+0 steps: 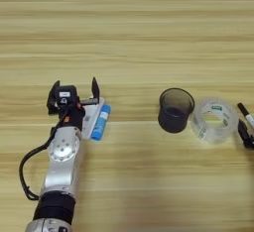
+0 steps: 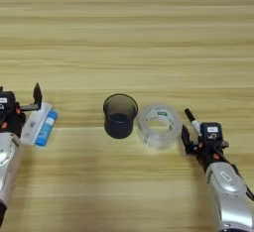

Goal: Move the objects on the table

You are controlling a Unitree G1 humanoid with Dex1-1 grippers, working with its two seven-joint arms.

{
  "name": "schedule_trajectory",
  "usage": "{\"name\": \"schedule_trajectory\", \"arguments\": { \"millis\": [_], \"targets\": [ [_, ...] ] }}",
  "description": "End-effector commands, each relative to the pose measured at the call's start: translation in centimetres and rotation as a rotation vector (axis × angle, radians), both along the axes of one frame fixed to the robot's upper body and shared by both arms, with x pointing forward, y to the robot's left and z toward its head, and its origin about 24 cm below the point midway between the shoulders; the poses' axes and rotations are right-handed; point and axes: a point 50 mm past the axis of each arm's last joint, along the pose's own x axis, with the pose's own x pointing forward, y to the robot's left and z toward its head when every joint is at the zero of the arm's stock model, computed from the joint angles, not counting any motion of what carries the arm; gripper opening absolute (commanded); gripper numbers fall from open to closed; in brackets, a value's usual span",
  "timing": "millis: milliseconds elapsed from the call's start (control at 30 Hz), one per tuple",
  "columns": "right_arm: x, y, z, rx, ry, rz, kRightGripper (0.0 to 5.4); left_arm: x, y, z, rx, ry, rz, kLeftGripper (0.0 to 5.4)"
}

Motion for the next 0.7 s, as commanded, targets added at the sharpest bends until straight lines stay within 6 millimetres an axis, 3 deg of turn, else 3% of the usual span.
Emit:
{"name": "schedule_trajectory", "arguments": {
  "millis": [33,367,700],
  "targets": [
    [0.4,-0.3,1.1,-0.020,-0.059,-0.016,4.28,0.2,-0.1,0.1,0.016,-0.004,-0.007,5.40],
    [0.9,1.1,3.0,-0.037,-0.115,0.065,5.30,0.3,-0.3,0.1,0.018,-0.004,-0.013,5.40],
    [1.3,2.7,3.9,-0.030,-0.156,0.162,5.37,0.4,-0.5,0.1,0.018,-0.005,-0.015,5.40]
  ]
}}
